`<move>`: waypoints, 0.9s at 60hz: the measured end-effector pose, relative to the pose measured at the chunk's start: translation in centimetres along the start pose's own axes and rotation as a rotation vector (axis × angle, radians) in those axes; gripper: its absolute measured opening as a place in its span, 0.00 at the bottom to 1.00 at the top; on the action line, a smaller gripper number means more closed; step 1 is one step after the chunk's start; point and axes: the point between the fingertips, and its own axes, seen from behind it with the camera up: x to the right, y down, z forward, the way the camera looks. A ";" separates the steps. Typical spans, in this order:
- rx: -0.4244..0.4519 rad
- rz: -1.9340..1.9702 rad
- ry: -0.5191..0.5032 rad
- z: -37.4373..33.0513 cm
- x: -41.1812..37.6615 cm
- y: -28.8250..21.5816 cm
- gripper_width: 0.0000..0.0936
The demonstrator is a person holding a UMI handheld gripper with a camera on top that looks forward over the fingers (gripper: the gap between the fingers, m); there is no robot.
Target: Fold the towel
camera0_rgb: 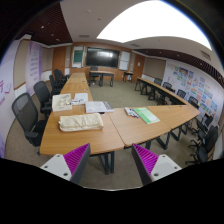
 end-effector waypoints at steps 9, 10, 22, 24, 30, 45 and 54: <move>-0.036 -0.005 0.025 1.1 -1.8 1.7 0.92; -0.040 -0.006 0.028 1.3 -2.2 1.9 0.91; -0.056 -0.020 0.030 5.1 -8.1 5.4 0.91; -0.065 -0.026 0.023 6.1 -9.6 6.1 0.91; -0.103 -0.032 -0.027 9.2 -14.6 8.2 0.91; -0.126 -0.020 -0.209 20.1 -29.6 6.0 0.91; -0.117 -0.083 -0.281 28.8 -35.7 3.3 0.91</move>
